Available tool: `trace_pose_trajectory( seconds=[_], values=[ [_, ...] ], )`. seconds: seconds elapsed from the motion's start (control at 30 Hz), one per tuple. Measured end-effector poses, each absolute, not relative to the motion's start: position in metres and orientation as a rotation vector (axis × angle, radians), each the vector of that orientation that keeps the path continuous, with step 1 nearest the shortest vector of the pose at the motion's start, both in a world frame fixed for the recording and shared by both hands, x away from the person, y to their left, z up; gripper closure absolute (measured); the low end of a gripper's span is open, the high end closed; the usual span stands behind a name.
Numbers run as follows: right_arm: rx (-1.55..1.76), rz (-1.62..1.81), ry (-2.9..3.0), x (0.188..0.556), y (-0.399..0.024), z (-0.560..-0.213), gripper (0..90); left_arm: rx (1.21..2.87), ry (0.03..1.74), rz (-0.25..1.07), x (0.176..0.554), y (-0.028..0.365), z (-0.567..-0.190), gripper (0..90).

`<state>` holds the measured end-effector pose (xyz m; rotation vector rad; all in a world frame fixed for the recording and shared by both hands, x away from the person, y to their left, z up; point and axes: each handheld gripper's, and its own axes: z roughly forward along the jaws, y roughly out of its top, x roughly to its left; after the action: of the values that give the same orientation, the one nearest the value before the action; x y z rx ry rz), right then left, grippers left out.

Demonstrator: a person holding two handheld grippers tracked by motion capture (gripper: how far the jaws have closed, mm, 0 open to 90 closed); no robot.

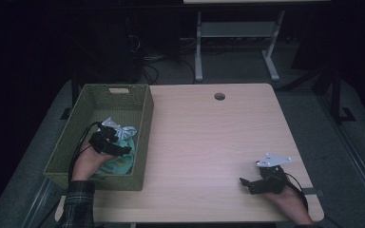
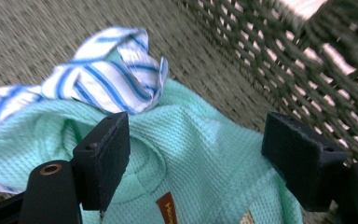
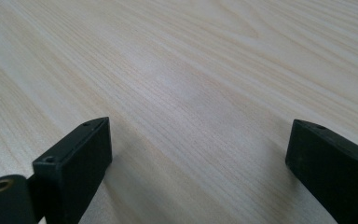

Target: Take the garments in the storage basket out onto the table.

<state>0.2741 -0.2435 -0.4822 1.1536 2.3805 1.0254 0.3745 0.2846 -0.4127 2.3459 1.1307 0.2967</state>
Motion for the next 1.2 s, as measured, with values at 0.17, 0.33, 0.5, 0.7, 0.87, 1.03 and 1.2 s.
trace_pose_trajectory(
  seconds=[0.17,0.33,0.5,0.7,0.87,1.03,1.2],
  values=[
    [1.158,1.026,2.382,0.274,-0.243,-0.482,6.5,2.378,1.149,0.265,0.376,0.284,-0.416,22.7],
    [1.158,1.026,2.382,0.274,-0.243,-0.482,6.5,2.419,1.180,0.220,0.379,0.283,-0.421,22.5],
    [1.159,1.026,2.382,0.274,-0.243,-0.482,6.5,2.473,1.195,0.173,0.381,0.282,-0.426,22.6],
    [1.158,1.026,2.382,0.274,-0.243,-0.482,6.5,2.511,1.209,0.141,0.383,0.280,-0.429,24.8],
    [1.158,1.026,2.382,0.274,-0.243,-0.482,6.5,2.520,1.222,0.138,0.383,0.280,-0.430,30.6],
    [1.159,1.026,2.382,0.274,-0.243,-0.482,6.5,2.527,1.219,0.133,0.382,0.280,-0.428,44.2],
    [1.158,1.026,2.382,0.274,-0.243,-0.482,6.5,2.512,1.246,0.122,0.382,0.282,-0.425,63.8]
  ],
)
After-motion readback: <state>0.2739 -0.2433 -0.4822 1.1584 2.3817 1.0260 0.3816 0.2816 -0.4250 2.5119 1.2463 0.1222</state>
